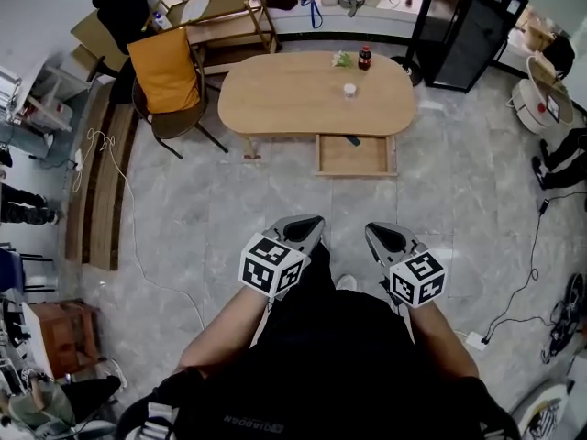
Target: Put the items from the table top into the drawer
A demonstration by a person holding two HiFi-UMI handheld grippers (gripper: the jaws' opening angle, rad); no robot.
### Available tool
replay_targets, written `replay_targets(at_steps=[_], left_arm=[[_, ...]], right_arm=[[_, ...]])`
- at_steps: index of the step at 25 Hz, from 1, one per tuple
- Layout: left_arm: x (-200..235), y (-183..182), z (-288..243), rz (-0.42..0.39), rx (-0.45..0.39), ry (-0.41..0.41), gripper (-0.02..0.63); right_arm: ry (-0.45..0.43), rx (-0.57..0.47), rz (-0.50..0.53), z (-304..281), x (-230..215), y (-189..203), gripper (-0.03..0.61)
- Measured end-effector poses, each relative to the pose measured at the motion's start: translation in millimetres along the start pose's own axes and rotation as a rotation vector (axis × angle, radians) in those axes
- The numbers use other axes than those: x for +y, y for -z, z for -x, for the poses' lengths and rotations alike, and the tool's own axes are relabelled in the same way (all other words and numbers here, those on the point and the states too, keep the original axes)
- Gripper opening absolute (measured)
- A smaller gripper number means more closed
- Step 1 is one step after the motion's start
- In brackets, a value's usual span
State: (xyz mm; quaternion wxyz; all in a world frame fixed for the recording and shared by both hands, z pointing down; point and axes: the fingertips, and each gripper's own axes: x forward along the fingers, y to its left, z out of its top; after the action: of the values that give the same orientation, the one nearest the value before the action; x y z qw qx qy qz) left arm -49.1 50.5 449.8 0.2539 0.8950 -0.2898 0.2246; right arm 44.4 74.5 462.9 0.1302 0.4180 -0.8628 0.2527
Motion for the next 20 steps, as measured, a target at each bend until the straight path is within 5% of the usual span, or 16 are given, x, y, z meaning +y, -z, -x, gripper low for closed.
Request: replay_targets(at_steps=[11, 20], left_arm=[[134, -120, -61, -0.131, -0.01, 0.053, 0.0], [195, -110, -81, -0.072, 0.069, 0.057, 0.0]], right_arm=[[0.14, 0.009, 0.022, -103, -89, -105, 0.006], [0.161, 0.111, 0.018, -162, -132, -107, 0.006]])
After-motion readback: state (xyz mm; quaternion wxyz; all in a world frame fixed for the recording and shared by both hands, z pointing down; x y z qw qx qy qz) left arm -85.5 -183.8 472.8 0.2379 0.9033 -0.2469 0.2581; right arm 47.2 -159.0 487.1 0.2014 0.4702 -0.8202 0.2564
